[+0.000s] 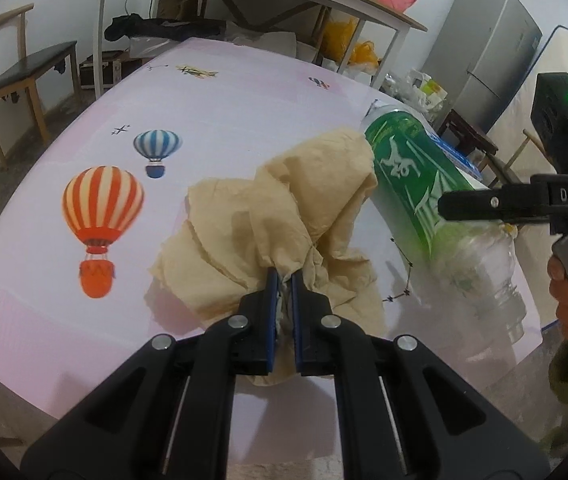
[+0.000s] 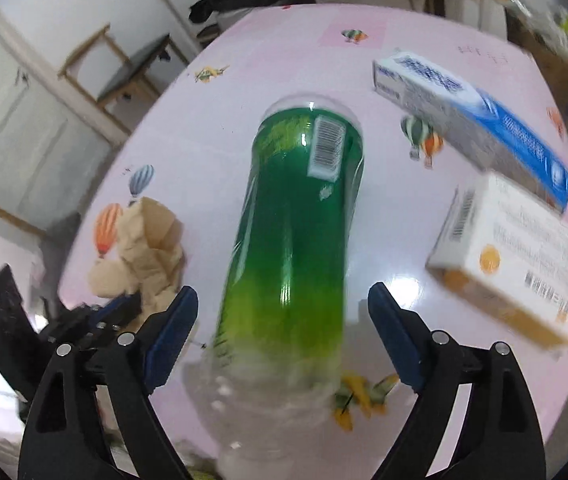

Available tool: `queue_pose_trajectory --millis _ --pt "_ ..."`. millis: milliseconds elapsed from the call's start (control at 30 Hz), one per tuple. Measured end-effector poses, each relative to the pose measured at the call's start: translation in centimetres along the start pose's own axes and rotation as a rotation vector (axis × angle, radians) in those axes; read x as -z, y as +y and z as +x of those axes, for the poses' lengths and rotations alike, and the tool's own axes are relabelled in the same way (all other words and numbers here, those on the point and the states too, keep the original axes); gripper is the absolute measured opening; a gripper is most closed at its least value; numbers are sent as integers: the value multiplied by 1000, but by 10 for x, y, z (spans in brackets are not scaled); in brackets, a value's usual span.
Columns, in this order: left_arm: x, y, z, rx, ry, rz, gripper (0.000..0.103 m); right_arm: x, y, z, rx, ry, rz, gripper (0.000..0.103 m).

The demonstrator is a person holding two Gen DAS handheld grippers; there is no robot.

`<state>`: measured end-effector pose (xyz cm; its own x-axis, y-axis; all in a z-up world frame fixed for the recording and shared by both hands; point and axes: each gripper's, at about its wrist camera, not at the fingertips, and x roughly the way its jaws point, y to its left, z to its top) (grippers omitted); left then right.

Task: Collect trash
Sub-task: 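Carry the tan paper and green bottle to the blue wastebasket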

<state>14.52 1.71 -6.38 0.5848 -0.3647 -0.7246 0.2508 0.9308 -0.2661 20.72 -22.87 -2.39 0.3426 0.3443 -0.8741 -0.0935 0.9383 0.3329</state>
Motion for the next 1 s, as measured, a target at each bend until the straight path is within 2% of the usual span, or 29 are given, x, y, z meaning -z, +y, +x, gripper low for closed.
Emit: queue_pose_trajectory --millis 33,133,333,500,600,767,900,1000 --pt "1 -3 0 0 2 4 4 0 4 6 5 4 7 84" --pt "2 -5 -2 22 16 -17 3 1 9 15 16 -5 5 68" --pt "-4 -14 -18 25 -5 -10 2 9 4 3 -62 -69 45 68" --pt "-17 -44 -37 65 -37 45 2 28 -16 -50 -106 -192 75 68" --pt "-29 -73 -47 135 -60 104 2 47 -36 -88 -118 -271 116 68" --pt "-55 -145 -53 312 -73 225 2 89 -92 -151 -97 -418 262 68" --pt "-75 -217 -47 477 -47 321 2 135 -152 -195 -1 -544 458 68" --pt "-83 -276 -27 593 27 375 2 175 -201 -211 65 -594 634 68"
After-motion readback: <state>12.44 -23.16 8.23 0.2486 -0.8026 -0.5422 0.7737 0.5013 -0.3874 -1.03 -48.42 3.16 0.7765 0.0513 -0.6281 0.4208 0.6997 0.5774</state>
